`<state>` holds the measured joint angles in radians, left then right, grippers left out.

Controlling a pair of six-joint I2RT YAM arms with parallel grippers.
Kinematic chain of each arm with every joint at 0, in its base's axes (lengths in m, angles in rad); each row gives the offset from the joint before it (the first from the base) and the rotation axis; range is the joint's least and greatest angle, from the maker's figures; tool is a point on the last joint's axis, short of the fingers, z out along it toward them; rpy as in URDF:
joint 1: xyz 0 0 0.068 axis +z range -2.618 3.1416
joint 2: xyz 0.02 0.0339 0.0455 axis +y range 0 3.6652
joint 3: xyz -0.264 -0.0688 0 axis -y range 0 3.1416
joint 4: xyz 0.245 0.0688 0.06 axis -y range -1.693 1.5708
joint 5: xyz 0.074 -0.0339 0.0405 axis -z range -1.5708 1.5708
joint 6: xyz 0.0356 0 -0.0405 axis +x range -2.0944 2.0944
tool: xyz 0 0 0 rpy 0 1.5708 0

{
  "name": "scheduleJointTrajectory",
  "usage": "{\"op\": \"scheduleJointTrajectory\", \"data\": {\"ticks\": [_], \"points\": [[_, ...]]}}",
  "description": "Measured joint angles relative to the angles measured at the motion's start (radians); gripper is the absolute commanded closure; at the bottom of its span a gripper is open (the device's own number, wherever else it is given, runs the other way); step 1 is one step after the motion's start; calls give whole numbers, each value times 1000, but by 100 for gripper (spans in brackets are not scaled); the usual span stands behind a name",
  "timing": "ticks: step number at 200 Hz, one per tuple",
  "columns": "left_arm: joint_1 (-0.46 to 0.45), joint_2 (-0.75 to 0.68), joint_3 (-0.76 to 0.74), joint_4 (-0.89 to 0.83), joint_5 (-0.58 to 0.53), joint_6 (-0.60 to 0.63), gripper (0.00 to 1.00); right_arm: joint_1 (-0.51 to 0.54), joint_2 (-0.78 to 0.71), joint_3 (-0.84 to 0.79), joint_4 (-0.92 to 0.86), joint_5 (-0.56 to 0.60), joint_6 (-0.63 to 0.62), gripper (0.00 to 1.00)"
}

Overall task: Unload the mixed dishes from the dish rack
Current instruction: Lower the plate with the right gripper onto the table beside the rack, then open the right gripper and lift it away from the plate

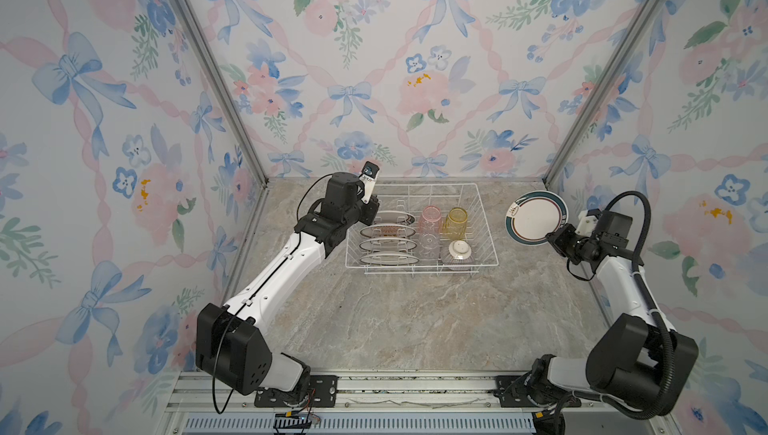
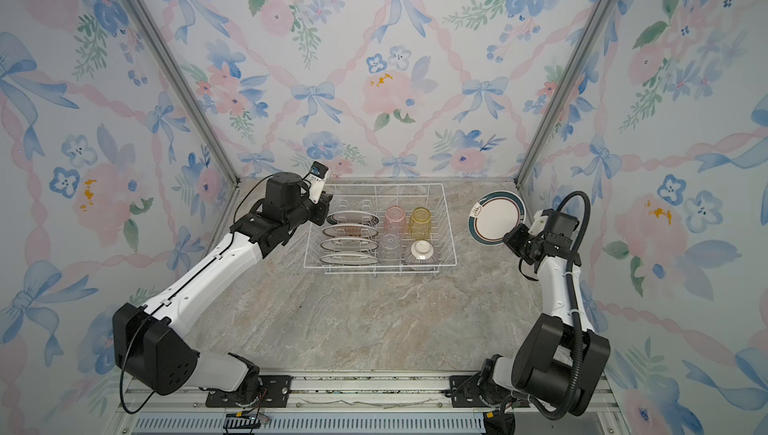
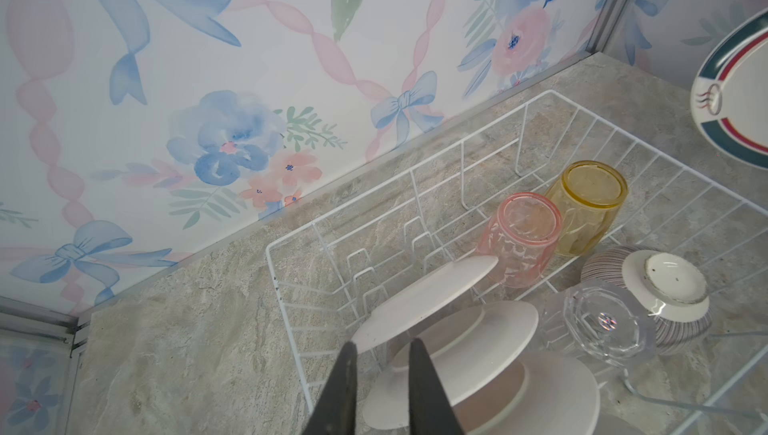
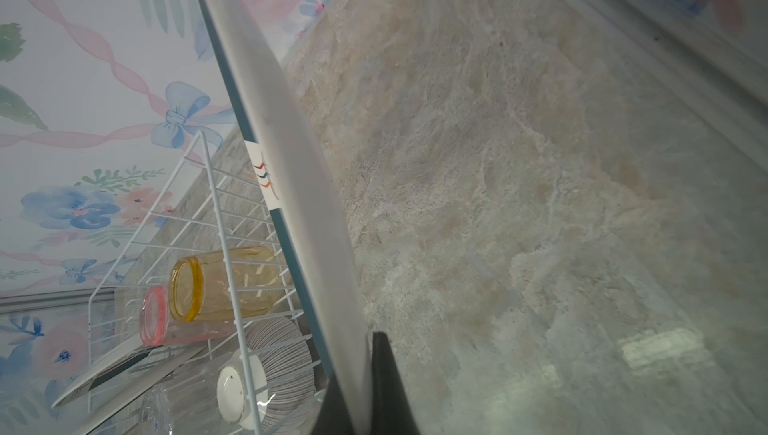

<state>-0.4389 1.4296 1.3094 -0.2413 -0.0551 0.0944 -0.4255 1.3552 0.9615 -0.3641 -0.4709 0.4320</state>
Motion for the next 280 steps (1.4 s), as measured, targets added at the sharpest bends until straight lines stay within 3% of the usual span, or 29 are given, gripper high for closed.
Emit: {"op": "scheduleJointTrajectory", "data": {"ticks": [76,167,213,280], "points": [[-11,8,23,-51,-1,-3,79,0,166,-12,62,-127,25,100],[-14,26,23,-106,0,-2,77,0,348,-13,111,-175,31,100],[-22,38,23,-124,0,-2,77,-5,398,-5,114,-213,16,88],[-24,42,23,-132,0,-2,77,-25,401,-5,40,-114,-48,68]]}}
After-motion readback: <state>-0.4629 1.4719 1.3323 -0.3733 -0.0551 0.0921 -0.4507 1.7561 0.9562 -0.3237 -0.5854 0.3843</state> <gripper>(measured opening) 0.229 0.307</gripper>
